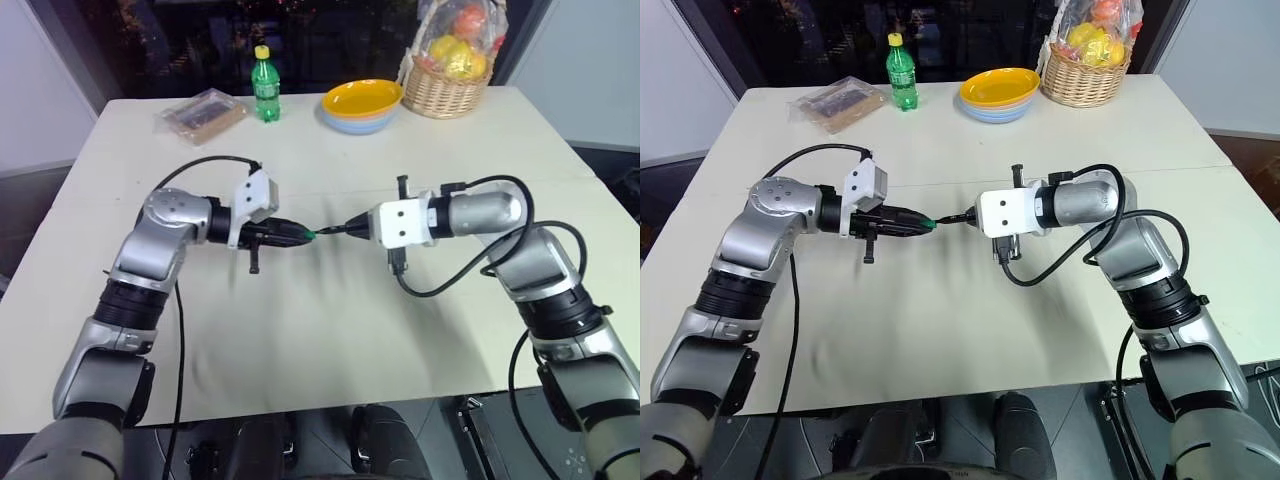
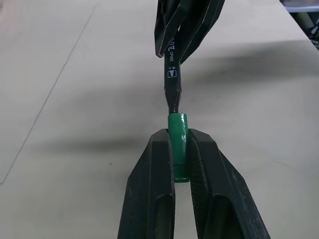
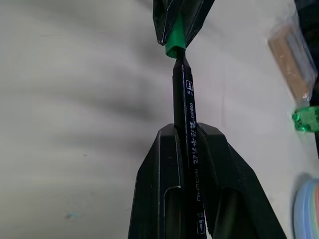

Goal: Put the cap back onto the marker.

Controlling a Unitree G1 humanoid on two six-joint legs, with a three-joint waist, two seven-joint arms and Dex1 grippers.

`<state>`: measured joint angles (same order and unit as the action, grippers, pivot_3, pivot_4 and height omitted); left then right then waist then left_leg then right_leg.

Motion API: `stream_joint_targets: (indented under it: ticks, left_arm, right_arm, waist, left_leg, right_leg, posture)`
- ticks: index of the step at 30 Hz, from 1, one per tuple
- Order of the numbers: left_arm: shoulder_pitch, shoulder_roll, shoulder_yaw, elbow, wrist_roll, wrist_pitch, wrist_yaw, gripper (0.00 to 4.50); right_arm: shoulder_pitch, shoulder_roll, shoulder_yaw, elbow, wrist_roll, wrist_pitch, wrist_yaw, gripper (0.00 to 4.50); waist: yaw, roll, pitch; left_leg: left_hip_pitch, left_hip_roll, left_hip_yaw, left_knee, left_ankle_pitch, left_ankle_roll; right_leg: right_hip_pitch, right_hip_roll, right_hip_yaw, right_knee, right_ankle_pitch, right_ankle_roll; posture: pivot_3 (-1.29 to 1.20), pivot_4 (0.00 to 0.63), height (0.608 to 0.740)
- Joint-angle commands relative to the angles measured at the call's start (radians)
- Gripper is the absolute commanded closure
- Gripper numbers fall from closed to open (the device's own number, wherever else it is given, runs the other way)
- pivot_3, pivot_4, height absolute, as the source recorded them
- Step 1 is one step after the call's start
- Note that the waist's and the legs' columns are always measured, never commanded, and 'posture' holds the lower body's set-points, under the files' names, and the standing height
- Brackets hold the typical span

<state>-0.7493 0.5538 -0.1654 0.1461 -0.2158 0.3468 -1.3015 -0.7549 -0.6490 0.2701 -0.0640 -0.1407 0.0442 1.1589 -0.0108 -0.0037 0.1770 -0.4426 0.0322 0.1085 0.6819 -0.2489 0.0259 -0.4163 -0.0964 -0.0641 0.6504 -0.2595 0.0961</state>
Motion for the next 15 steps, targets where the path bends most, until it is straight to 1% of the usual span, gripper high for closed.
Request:
stream_joint_targets:
  ticks: [1, 9, 15]
  left_arm:
    - [-0.027, -0.038, -0.028, -0.043, -0.026, -0.025, -0.012, 4.50]
    - [-0.034, -0.045, -0.041, -0.009, 0.011, -0.091, -0.004, 4.50]
    - [-0.034, -0.053, -0.047, -0.007, 0.019, -0.112, 0.002, 4.50]
  right_arm:
    - [-0.022, 0.038, 0.018, -0.087, 0.035, -0.029, -0.010, 4.47]
    - [-0.006, 0.040, 0.030, -0.124, 0.059, 0.012, 0.023, 4.47]
    - [-0.023, 0.051, 0.029, -0.117, 0.062, 0.021, 0.027, 4.47]
  waist:
    - [0.000, 0.000, 0.000]
    - [-0.001, 0.000, 0.000]
    - [0.000, 0.000, 0.000]
  left_leg:
    - [0.000, 0.000, 0.000, 0.000, 0.000, 0.000]
    - [0.000, 0.000, 0.000, 0.000, 0.000, 0.000]
    - [0.000, 0.000, 0.000, 0.000, 0.000, 0.000]
  right_leg:
    - [0.000, 0.000, 0.000, 0.000, 0.000, 0.000]
    - [0.000, 0.000, 0.000, 0.000, 0.000, 0.000]
    - [0.000, 0.000, 0.000, 0.000, 0.000, 0.000]
  posture:
    - [0.00, 0.150, 0.740]
    - [0.00, 0.150, 0.740]
    - [0.00, 0.150, 0.740]
